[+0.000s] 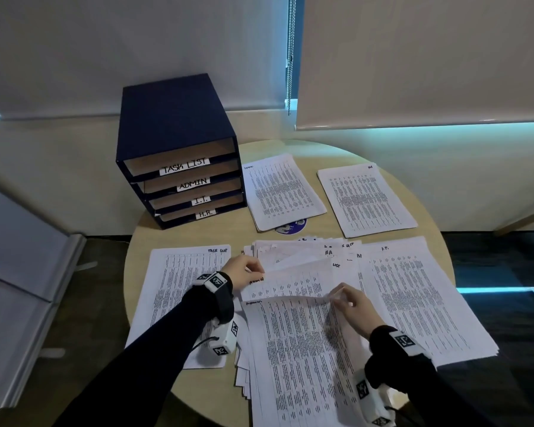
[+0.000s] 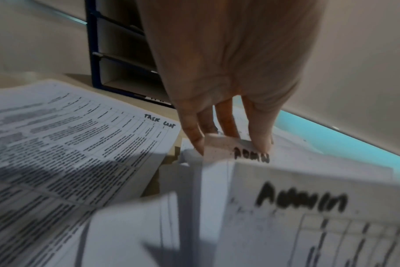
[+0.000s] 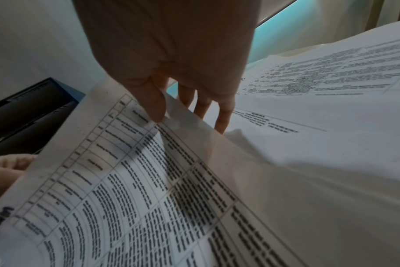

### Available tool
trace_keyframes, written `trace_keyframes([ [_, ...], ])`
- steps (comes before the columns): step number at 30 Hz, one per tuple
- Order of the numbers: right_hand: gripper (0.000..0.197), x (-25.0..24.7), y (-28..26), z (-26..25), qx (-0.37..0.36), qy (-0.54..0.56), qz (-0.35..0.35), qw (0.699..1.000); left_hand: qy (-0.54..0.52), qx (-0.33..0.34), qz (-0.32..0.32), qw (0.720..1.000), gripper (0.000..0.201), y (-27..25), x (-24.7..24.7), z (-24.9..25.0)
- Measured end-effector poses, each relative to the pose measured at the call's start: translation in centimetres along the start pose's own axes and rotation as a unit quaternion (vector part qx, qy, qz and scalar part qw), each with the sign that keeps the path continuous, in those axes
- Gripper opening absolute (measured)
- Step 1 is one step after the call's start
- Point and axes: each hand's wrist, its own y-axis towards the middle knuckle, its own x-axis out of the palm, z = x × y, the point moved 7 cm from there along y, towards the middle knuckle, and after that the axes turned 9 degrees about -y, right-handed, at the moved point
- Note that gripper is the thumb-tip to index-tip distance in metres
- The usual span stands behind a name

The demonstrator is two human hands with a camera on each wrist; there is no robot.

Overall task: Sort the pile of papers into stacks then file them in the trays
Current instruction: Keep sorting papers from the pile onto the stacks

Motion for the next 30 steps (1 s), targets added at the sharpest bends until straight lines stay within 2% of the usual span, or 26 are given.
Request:
trace_keyframes([
  [3,0.008,-0.3,0.2,-0.2,0.006,-0.022,0.019,1.000,-0.055,0.008,-0.052,0.997,0.012,-0.1,0.0,0.3],
  [4,0.008,-0.4,0.3,-0.3,0.002,-0.029,0.023,0.999,-0.066,0.012,-0.082,0.994,0.012,-0.4,0.4,0.7],
  [5,0.017,-0.4,0.5,-0.2,-0.002,-0.026,0.026,0.999,-0.072,0.011,-0.115,0.991,0.009,-0.8,0.8,0.9],
  [6,0.024,-0.4,0.5,-0.2,0.003,-0.003,0.027,1.000,-0.069,0.007,-0.148,0.987,0.007,-1.2,1.3,1.1],
  [7,0.022,-0.4,0.4,-0.2,0.009,0.029,0.027,0.999,-0.063,0.000,-0.177,0.982,0.005,-1.6,1.8,1.2],
  [9,0.009,-0.4,0.1,-0.4,0.015,0.075,0.021,0.997,-0.060,-0.022,-0.194,0.979,0.001,-2.3,2.5,1.1],
  [11,0.009,-0.5,-0.1,-0.4,0.004,0.079,0.017,0.997,-0.065,-0.052,-0.124,0.989,0.011,-2.1,2.1,0.1],
  [13,0.013,-0.4,-0.2,-0.2,-0.002,0.077,0.010,0.997,-0.027,-0.093,-0.028,0.995,0.021,-1.8,1.1,-1.3],
  [14,0.018,-0.4,-0.3,0.0,0.000,0.080,0.004,0.997,0.000,-0.108,-0.001,0.994,0.025,-1.9,0.7,-1.8],
  [16,0.026,-0.2,-0.7,0.1,0.003,0.076,-0.013,0.997,0.041,-0.113,-0.001,0.993,0.026,-1.6,0.7,-2.7],
  [19,0.028,-0.2,-1.0,-0.3,-0.009,0.080,-0.026,0.996,0.095,-0.087,-0.026,0.991,0.011,-1.5,0.9,-2.6],
  [21,0.026,-0.3,-1.2,-0.6,-0.007,0.094,-0.014,0.995,0.143,-0.062,-0.014,0.988,0.019,-1.3,0.8,-2.3],
  [24,0.059,-0.3,-1.0,-0.2,0.023,0.127,-0.001,0.992,0.166,-0.018,0.019,0.986,0.024,-1.1,0.5,-1.0],
  [25,0.064,-0.4,-0.9,0.0,0.027,0.112,0.004,0.993,0.156,-0.009,0.026,0.987,0.024,-1.1,0.4,-0.8],
  [26,0.059,-0.4,-0.9,-0.2,0.021,0.101,0.002,0.995,0.142,-0.003,0.030,0.989,0.021,-1.1,0.3,-0.6],
  [29,0.022,-0.5,-0.8,-0.9,-0.008,0.028,-0.001,1.000,0.114,0.027,0.016,0.993,0.008,-1.8,0.4,0.3],
  [30,0.018,-0.6,-0.7,-0.7,-0.004,0.007,0.008,1.000,0.107,0.040,0.008,0.993,0.006,-2.2,0.5,0.7],
])
